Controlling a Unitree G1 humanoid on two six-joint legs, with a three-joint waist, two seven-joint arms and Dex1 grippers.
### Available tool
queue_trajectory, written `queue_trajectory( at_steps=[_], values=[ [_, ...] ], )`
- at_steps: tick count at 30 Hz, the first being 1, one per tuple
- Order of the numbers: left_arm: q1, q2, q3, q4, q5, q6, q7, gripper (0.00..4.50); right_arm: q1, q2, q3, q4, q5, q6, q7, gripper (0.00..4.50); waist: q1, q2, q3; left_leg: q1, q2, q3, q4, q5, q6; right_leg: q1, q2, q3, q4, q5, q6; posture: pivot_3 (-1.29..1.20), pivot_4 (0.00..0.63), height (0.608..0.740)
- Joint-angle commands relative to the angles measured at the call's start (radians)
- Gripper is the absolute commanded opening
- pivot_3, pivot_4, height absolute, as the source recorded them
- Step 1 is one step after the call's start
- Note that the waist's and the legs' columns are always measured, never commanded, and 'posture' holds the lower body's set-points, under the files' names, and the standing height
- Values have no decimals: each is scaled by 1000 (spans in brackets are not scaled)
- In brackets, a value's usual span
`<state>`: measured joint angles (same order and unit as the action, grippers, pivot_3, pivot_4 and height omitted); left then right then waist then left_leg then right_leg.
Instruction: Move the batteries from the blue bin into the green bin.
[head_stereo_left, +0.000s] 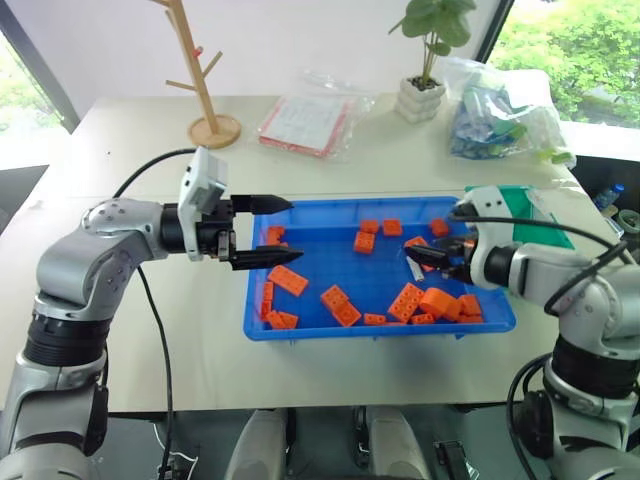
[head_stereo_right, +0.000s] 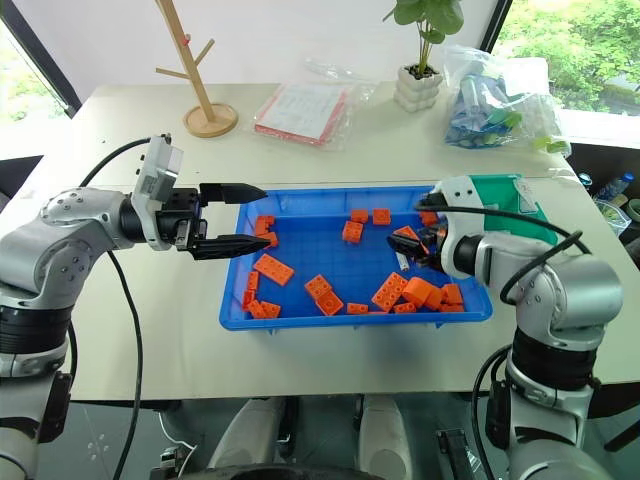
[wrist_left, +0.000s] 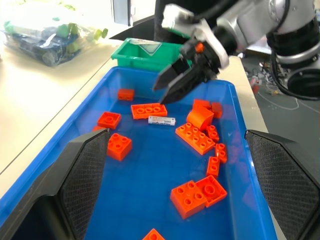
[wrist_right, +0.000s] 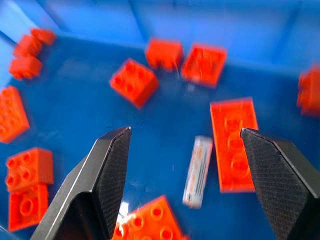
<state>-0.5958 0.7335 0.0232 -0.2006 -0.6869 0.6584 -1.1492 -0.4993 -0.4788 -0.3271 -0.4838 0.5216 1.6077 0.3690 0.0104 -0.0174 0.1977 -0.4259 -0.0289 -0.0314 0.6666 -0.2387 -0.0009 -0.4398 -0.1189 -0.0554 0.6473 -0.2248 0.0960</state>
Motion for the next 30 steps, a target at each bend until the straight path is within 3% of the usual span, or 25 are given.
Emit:
queue_trajectory(
  at_steps=[1,15,25,28,30],
  values=[
    [-19,5,20,-21,-9,-9,-2,4500,23,27,-47,-25,94,7,-98,3573,-4,0,0,0,0,0,0,0,0,0,0,0,0,0,0,0,150,692],
    [-11,15,32,-29,-12,-7,0,4500,64,65,-24,54,291,7,-331,3573,-6,0,0,0,0,0,0,0,0,0,1,0,0,0,0,0,150,692],
    [-6,11,38,-30,-10,-16,9,4500,-9,76,60,153,187,-7,-320,3573,-7,0,0,0,0,0,0,0,0,0,1,0,0,0,0,0,150,692],
    [-9,10,40,-27,-10,-17,13,4500,-16,89,70,158,166,-8,-303,2750,-7,0,0,0,0,0,0,0,0,0,1,0,0,0,0,0,150,692],
    [-11,9,40,-27,-11,-16,16,4500,-16,92,76,152,156,-4,-290,1763,-8,0,0,0,0,0,0,0,0,0,1,0,0,0,0,0,150,692]
  ],
)
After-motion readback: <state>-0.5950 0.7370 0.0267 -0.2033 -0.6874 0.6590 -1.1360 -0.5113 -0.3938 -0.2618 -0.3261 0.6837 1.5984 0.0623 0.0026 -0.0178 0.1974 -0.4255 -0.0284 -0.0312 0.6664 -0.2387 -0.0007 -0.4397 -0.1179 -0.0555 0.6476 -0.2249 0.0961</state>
